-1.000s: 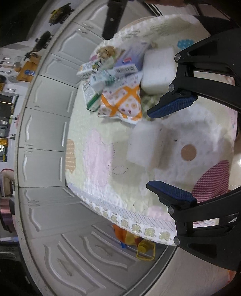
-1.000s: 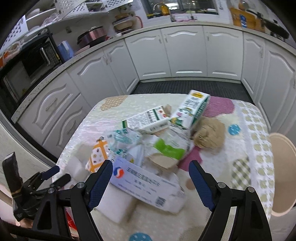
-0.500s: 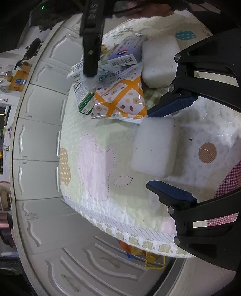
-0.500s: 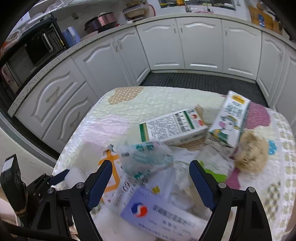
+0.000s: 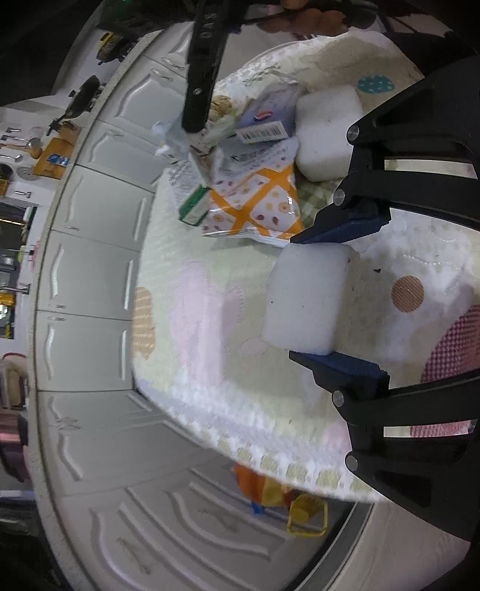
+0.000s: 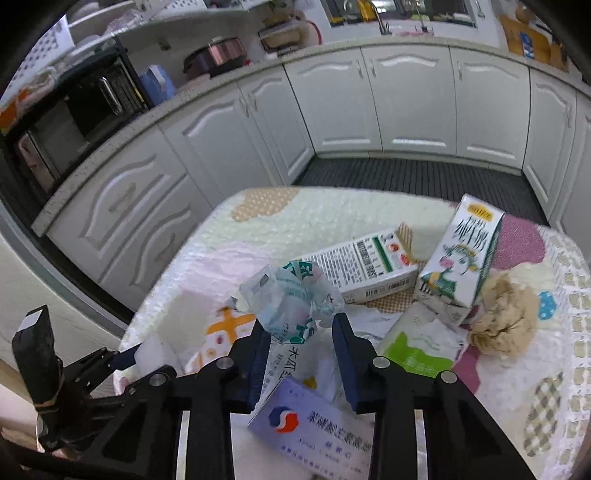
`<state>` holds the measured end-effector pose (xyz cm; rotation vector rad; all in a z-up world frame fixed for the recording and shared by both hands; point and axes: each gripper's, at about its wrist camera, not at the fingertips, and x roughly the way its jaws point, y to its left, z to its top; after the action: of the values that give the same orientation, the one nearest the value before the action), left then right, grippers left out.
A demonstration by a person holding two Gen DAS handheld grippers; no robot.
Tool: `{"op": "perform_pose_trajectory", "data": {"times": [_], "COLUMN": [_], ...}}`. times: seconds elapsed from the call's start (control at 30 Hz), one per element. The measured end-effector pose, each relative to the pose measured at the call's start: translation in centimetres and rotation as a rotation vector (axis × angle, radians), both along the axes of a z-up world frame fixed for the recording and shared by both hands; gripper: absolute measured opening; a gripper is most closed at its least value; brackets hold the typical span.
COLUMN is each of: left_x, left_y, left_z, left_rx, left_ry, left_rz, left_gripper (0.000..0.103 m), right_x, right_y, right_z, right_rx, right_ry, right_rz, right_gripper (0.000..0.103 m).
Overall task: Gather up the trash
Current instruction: 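Grasp the white foam block with the left gripper while the right grasps a clear wrapper, then carry the foam block and clear wrapper to the beige bin and release both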
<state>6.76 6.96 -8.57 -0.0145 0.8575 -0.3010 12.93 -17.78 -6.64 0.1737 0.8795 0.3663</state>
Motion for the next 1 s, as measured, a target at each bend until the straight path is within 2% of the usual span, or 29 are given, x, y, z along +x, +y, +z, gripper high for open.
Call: {"op": "perform_pose_trajectory", "data": {"times": [0.3, 0.6, 1.0], "left_x": [-1.4, -2.4, -3.2], "left_y": [-0.6, -6.3, -14.3], "left_z": [3.5, 5.1, 6.8], "left_rx": [-0.027, -0.038, -0.007], "left_ry": [-0.057, -0.073, -0.101], "left_rz": [0.005, -0.073, -0.169], "left_gripper": [0.051, 0.051, 0.051], "right_x": [-3.1, -6.5, -10.7], "right_y": [-2.0, -5.5, -11.9], "right_z": [1.4, 2.9, 3.8], "right_rx": [0.023, 0.016, 0.012], "right_ry": [-0.030, -0.065, -0.086], "right_rz": [-0.024, -0.081, -0.207], "right_gripper": [0.033, 0.033, 0.033]}}
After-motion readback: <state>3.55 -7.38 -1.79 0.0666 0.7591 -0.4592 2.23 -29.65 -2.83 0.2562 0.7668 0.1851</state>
